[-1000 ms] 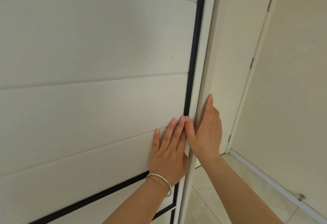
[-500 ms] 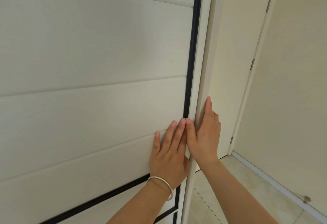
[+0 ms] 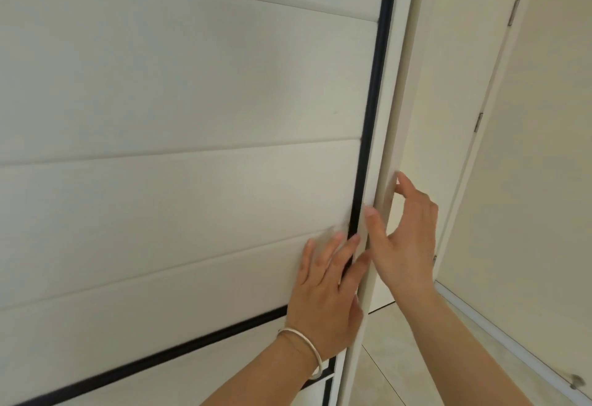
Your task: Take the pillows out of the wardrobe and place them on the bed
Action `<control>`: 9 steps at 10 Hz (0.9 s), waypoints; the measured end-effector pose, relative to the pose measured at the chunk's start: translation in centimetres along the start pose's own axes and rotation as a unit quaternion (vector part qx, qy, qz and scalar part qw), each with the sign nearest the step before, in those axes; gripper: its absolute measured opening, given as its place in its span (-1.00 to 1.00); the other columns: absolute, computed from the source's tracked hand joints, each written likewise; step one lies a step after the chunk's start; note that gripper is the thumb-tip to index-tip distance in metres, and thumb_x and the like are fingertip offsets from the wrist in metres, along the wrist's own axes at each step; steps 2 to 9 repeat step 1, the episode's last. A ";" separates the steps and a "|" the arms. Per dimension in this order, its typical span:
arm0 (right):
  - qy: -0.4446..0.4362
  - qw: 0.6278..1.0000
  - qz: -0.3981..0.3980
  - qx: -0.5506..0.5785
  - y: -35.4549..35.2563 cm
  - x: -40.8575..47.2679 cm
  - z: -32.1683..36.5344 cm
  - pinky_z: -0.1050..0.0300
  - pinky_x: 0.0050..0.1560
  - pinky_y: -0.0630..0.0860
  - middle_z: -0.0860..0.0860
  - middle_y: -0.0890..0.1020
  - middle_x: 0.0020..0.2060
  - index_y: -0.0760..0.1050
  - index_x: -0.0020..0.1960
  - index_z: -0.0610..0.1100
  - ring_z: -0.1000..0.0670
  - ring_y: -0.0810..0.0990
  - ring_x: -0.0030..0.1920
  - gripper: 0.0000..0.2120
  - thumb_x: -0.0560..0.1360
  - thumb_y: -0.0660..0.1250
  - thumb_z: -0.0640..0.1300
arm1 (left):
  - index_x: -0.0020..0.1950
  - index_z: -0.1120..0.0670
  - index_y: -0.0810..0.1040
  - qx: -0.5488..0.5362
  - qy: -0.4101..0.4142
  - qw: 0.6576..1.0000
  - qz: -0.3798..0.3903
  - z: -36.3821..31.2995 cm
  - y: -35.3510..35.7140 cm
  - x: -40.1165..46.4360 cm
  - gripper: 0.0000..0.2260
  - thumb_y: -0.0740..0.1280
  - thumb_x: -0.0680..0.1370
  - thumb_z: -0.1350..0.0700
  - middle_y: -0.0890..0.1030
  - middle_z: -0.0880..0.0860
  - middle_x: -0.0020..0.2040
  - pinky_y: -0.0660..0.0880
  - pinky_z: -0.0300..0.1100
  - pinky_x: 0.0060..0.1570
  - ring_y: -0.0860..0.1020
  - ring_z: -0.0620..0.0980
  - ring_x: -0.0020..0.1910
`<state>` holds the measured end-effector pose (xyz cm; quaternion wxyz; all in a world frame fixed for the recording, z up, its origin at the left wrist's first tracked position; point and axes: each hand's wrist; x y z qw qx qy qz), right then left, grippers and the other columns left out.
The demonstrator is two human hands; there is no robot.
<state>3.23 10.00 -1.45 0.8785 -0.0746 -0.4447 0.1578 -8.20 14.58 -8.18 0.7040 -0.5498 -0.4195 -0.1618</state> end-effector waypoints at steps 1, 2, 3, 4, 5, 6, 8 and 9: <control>-0.027 0.995 -0.081 0.059 -3.3 0.8 1.9 0.21 0.18 0.33 0.21 0.45 0.13 0.37 0.24 0.07 0.17 0.36 0.16 -0.64 0.46 0.24 -0.05 | 0.18 -0.01 0.54 -0.082 0.096 0.992 0.004 -0.3 -1.6 -4.0 -0.54 0.35 0.28 0.19 0.55 -0.01 0.22 0.43 0.00 0.24 0.48 -0.02 0.20; -0.027 0.995 -0.081 0.059 -3.3 0.8 1.9 0.21 0.18 0.33 0.21 0.45 0.13 0.37 0.24 0.07 0.17 0.36 0.16 -0.64 0.46 0.24 -0.05 | 0.18 -0.01 0.54 -0.082 0.096 0.992 0.004 -0.3 -1.6 -4.0 -0.54 0.35 0.28 0.19 0.55 -0.01 0.22 0.43 0.00 0.24 0.48 -0.02 0.20; -0.027 0.995 -0.081 0.059 -3.3 0.8 1.9 0.21 0.18 0.33 0.21 0.45 0.13 0.37 0.24 0.07 0.17 0.36 0.16 -0.64 0.46 0.24 -0.05 | 0.18 -0.01 0.54 -0.082 0.096 0.992 0.004 -0.3 -1.6 -4.0 -0.54 0.35 0.28 0.19 0.55 -0.01 0.22 0.43 0.00 0.24 0.48 -0.02 0.20; -0.027 0.995 -0.081 0.059 -3.3 0.8 1.9 0.21 0.18 0.33 0.21 0.45 0.13 0.37 0.24 0.07 0.17 0.36 0.16 -0.64 0.46 0.24 -0.05 | 0.18 -0.01 0.54 -0.082 0.096 0.992 0.004 -0.3 -1.6 -4.0 -0.54 0.35 0.28 0.19 0.55 -0.01 0.22 0.43 0.00 0.24 0.48 -0.02 0.20; -0.027 0.995 -0.081 0.059 -3.3 0.8 1.9 0.21 0.18 0.33 0.21 0.45 0.13 0.37 0.24 0.07 0.17 0.36 0.16 -0.64 0.46 0.24 -0.05 | 0.18 -0.01 0.54 -0.082 0.096 0.992 0.004 -0.3 -1.6 -4.0 -0.54 0.35 0.28 0.19 0.55 -0.01 0.22 0.43 0.00 0.24 0.48 -0.02 0.20; -0.027 0.995 -0.081 0.059 -3.3 0.8 1.9 0.21 0.18 0.33 0.21 0.45 0.13 0.37 0.24 0.07 0.17 0.36 0.16 -0.64 0.46 0.24 -0.05 | 0.18 -0.01 0.54 -0.082 0.096 0.992 0.004 -0.3 -1.6 -4.0 -0.54 0.35 0.28 0.19 0.55 -0.01 0.22 0.43 0.00 0.24 0.48 -0.02 0.20; -0.027 0.995 -0.081 0.059 -3.3 0.8 1.9 0.21 0.18 0.33 0.21 0.45 0.13 0.37 0.24 0.07 0.17 0.36 0.16 -0.64 0.46 0.24 -0.05 | 0.18 -0.01 0.54 -0.082 0.096 0.992 0.004 -0.3 -1.6 -4.0 -0.54 0.35 0.28 0.19 0.55 -0.01 0.22 0.43 0.00 0.24 0.48 -0.02 0.20; -0.027 0.995 -0.081 0.059 -3.3 0.8 1.9 0.21 0.18 0.33 0.21 0.45 0.13 0.37 0.24 0.07 0.17 0.36 0.16 -0.64 0.46 0.24 -0.05 | 0.18 -0.01 0.54 -0.082 0.096 0.992 0.004 -0.3 -1.6 -4.0 -0.54 0.35 0.28 0.19 0.55 -0.01 0.22 0.43 0.00 0.24 0.48 -0.02 0.20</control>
Point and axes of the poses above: each hand's wrist, its own x-axis towards the middle knuckle, its own y-axis out of the palm, z = x × y
